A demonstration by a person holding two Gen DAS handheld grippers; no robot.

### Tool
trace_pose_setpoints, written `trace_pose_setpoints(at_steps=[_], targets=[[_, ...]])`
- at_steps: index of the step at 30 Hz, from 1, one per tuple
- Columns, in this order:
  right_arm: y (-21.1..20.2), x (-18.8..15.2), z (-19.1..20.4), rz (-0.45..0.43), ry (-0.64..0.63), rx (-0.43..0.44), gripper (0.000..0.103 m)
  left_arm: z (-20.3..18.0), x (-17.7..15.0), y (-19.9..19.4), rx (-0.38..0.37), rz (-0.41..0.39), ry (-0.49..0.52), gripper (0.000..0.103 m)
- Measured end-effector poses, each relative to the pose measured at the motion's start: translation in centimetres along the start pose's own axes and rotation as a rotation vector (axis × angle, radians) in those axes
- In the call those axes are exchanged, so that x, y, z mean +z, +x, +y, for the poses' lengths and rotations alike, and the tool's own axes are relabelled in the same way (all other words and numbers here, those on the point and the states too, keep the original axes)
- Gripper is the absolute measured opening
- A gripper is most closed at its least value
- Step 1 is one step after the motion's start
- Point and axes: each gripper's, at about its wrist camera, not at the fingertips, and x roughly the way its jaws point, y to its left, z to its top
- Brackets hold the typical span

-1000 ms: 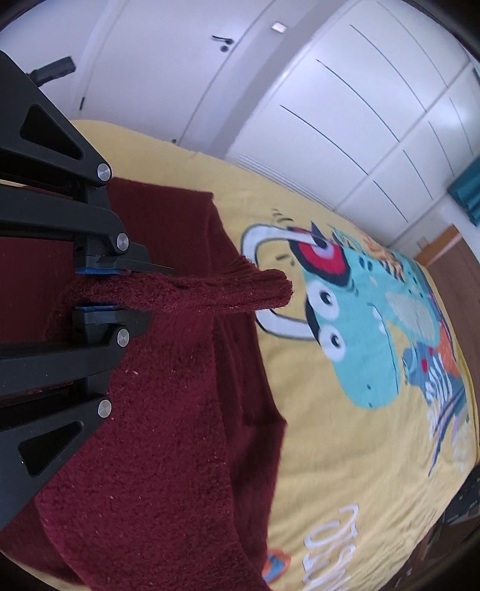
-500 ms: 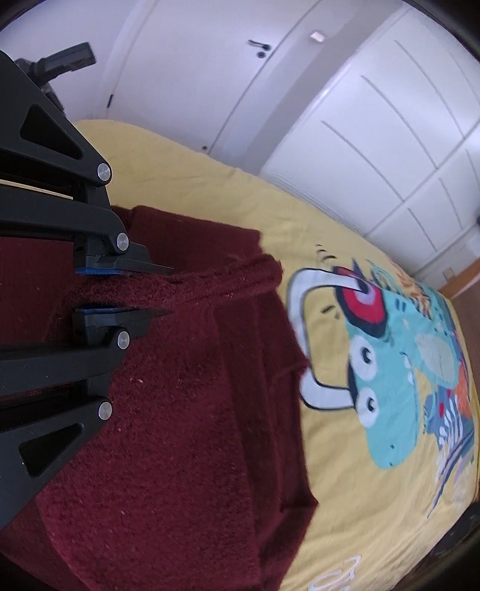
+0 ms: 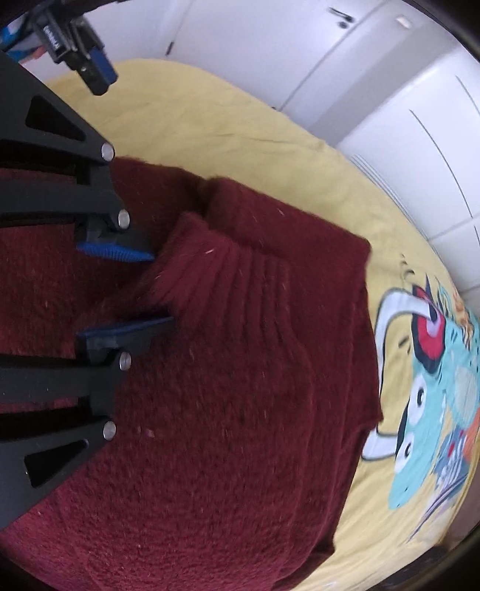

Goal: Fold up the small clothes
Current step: 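Lift the sleeve with the right gripper and carry it across the body, then open the right gripper to lay the sleeve on the body and withdraw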

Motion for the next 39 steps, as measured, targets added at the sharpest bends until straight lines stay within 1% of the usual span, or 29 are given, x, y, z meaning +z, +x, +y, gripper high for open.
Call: trace_pose_setpoints(at_steps=[1, 2, 4, 6, 8, 10, 12, 14, 18, 20, 22, 25, 29, 34, 39], targets=[[0.1, -0.2, 0.6, 0.001, -0.014, -0.005, 0.046, 0.1, 0.0, 0.0, 0.001, 0.000, -0.001, 0.054], [0.1, -0.3, 1.2, -0.002, -0.028, -0.006, 0.048, 0.1, 0.0, -0.1, 0.002, -0.001, 0.000, 0.054], [-0.2, -0.5, 2.0, -0.008, -0.048, 0.007, 0.048, 0.0, 0.0, -0.3, 0.002, -0.004, 0.001, 0.054], [-0.9, -0.6, 2.6, -0.023, -0.069, 0.050, 0.048, 0.0, 0.0, -0.4, 0.002, -0.007, 0.005, 0.054], [-2.1, -0.7, 2.9, -0.057, -0.103, 0.027, 0.048, 0.0, 0.0, -0.6, 0.002, -0.011, 0.008, 0.054], [-3.2, -0.7, 2.2, -0.088, -0.110, 0.001, 0.048, 0.0, 0.1, -0.8, -0.005, -0.017, 0.007, 0.054], [-4.2, -0.8, 0.6, -0.119, -0.099, -0.070, 0.048, -0.3, 0.1, -0.9, -0.013, -0.023, 0.009, 0.054], [-4.5, -0.8, -1.2, -0.129, -0.080, -0.134, 0.048, -0.6, 0.0, -1.1, -0.029, -0.031, 0.012, 0.054], [-3.8, -1.4, -4.8, -0.105, -0.065, -0.271, 0.048, -1.7, -0.1, -1.4, -0.050, -0.045, 0.034, 0.054], [-3.2, -2.2, -6.1, -0.073, -0.051, -0.287, 0.048, -2.1, 0.0, -1.4, -0.059, -0.047, 0.043, 0.054], [-2.5, -3.3, -6.6, -0.055, -0.050, -0.281, 0.050, -2.8, 0.0, -1.4, -0.063, -0.048, 0.055, 0.054], [-2.4, -4.6, -6.4, -0.065, -0.064, -0.275, 0.051, -3.8, 0.0, -1.4, -0.066, -0.047, 0.070, 0.054], [-3.9, -4.5, -7.1, -0.096, -0.062, -0.238, 0.051, -5.2, -0.2, -1.2, -0.066, -0.045, 0.095, 0.054], [-7.4, -4.3, -10.8, -0.166, -0.038, -0.328, 0.051, -7.1, -0.3, -0.8, -0.048, -0.056, 0.126, 0.054], [-10.6, -4.1, -17.5, -0.196, 0.055, -0.417, 0.051, -9.4, -0.6, -0.7, -0.039, -0.085, 0.159, 0.054]])
